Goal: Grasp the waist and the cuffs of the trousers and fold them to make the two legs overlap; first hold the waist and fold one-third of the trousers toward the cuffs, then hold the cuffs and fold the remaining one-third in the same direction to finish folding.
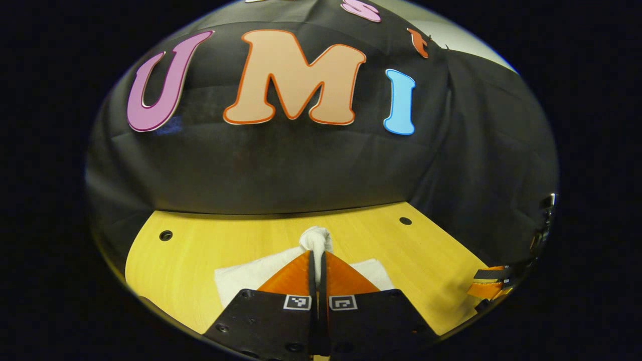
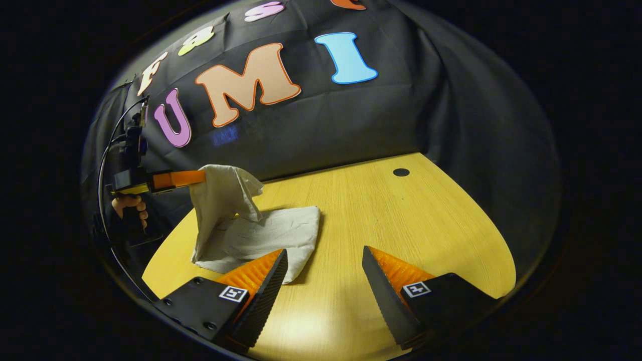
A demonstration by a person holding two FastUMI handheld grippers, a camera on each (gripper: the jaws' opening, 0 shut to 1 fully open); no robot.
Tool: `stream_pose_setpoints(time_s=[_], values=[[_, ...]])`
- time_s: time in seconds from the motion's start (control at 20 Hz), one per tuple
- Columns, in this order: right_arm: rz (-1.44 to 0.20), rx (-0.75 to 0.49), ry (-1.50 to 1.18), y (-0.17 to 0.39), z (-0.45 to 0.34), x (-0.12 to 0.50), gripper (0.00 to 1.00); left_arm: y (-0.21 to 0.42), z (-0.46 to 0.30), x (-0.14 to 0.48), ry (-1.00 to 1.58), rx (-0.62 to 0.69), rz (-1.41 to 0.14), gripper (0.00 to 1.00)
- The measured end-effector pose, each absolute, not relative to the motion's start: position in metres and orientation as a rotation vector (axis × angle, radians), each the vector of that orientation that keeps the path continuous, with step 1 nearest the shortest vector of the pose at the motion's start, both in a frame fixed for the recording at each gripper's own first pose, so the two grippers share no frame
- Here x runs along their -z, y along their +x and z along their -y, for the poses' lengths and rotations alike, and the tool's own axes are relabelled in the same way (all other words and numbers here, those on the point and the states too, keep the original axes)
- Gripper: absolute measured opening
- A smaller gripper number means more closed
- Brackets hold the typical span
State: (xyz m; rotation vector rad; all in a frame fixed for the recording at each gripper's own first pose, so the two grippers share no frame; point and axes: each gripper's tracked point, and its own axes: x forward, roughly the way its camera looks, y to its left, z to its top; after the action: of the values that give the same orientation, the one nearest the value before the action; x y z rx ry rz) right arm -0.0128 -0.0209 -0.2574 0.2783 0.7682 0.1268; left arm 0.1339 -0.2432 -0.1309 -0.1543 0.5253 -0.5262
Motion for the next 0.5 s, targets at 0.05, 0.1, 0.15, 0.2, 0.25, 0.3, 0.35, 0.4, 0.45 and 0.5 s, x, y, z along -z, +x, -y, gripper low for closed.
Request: stream_pose_setpoints(time_s=[0.05,0.1,0.15,0.2,0.25,0.3,0.35,0.4,0.45,0.5], values=[[-0.769,-0.127,0.281,-0.012,0.024,0.258,0.91,0.133,0.253,0.131,-0.154,0.537,-0.529,0.0],[-0.77,-0.126,0.283,-0.012,0.027,0.259,0.91,0.133,0.263,0.132,-0.153,0.549,-0.535,0.0],[-0.77,-0.126,0.287,-0.011,0.029,0.259,0.91,0.13,0.273,0.133,-0.155,0.563,-0.538,0.0],[-0.768,-0.126,0.291,-0.01,0.032,0.26,0.91,0.127,0.283,0.136,-0.157,0.578,-0.543,0.0],[-0.768,-0.128,0.293,-0.01,0.034,0.261,0.91,0.124,0.293,0.137,-0.158,0.593,-0.547,0.0],[-0.77,-0.13,0.294,-0.009,0.035,0.262,0.91,0.12,0.302,0.141,-0.156,0.608,-0.555,0.0],[-0.771,-0.133,0.296,-0.01,0.037,0.264,0.91,0.115,0.311,0.147,-0.153,0.62,-0.575,0.0],[-0.772,-0.138,0.297,-0.009,0.037,0.265,0.91,0.108,0.317,0.156,-0.149,0.633,-0.602,0.0],[-0.774,-0.144,0.299,-0.01,0.037,0.265,0.91,0.101,0.322,0.165,-0.143,0.64,-0.627,0.0],[-0.771,-0.148,0.298,-0.009,0.037,0.265,0.91,0.096,0.325,0.172,-0.138,0.643,-0.65,0.0]])
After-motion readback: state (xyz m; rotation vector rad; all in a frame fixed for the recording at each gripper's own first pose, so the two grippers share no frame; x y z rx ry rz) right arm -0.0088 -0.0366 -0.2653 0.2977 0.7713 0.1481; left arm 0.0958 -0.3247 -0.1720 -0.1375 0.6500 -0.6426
